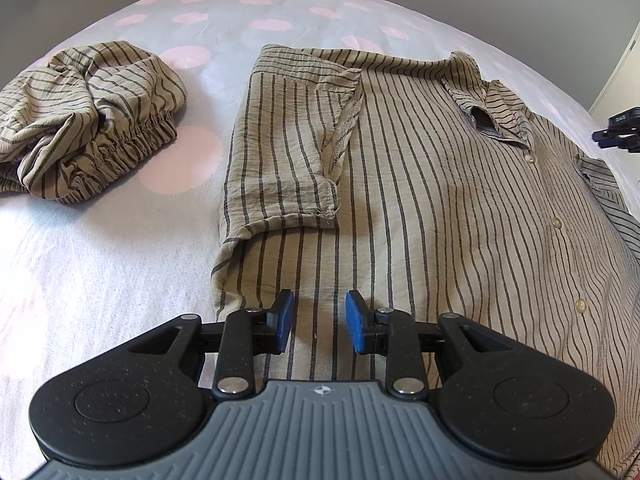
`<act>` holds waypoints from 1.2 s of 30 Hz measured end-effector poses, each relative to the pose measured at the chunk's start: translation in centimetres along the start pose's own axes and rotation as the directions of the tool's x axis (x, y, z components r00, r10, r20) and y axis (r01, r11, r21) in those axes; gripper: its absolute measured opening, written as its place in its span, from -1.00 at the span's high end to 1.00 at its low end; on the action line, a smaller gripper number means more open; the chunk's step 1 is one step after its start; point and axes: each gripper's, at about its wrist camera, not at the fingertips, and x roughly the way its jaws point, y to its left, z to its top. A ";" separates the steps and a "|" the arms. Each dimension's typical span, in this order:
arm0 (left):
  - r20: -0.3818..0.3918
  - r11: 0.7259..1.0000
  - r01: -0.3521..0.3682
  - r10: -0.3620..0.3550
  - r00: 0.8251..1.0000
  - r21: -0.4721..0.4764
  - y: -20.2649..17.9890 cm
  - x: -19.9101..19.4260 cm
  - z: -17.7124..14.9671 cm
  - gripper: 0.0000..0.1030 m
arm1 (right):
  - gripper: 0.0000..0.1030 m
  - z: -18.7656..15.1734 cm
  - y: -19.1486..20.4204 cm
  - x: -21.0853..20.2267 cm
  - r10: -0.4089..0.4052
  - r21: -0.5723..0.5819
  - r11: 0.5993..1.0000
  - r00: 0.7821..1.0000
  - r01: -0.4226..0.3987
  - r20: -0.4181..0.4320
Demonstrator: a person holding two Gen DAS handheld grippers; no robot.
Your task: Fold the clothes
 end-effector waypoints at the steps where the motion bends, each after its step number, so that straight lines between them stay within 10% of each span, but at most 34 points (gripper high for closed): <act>1: 0.002 1.000 0.000 0.000 1.000 -0.001 -0.1 -0.1 0.0 0.49 | 0.59 0.0 -0.3 -0.5 -0.001 -0.003 1.000 1.000 0.001 0.002; 17: 0.018 0.999 0.041 -0.040 0.999 -0.024 -1.2 -4.0 -0.5 0.49 | 0.57 -10.6 -7.4 -5.5 0.011 -0.047 0.999 0.991 -0.017 -0.131; 20: 0.025 0.999 0.034 -0.033 0.999 -0.026 -1.2 -5.0 -0.9 0.49 | 0.92 -11.7 -7.7 -5.8 0.021 -0.058 0.998 0.992 -0.029 -0.128; 26: 0.034 0.998 0.024 -0.022 0.999 -0.055 -0.7 -6.5 -1.8 0.49 | 0.94 -12.0 -7.0 -8.2 0.085 -0.086 0.992 0.992 -0.093 -0.096; 28: 0.038 0.997 0.026 -0.024 0.999 -0.067 -0.5 -6.8 -2.0 0.49 | 0.85 -11.9 -6.9 -8.5 0.069 -0.106 0.991 0.995 -0.077 -0.078; 31: 0.046 0.997 0.021 -0.017 0.999 -0.075 -0.4 -7.5 -2.2 0.49 | 0.16 -11.7 -7.3 -8.2 0.026 -0.109 0.994 0.999 -0.031 -0.048; 36: 0.055 0.995 0.010 -0.004 0.998 -0.098 -0.1 -8.5 -2.8 0.49 | 0.29 -11.9 -8.6 -6.5 -0.009 -0.069 0.998 0.998 0.005 -0.057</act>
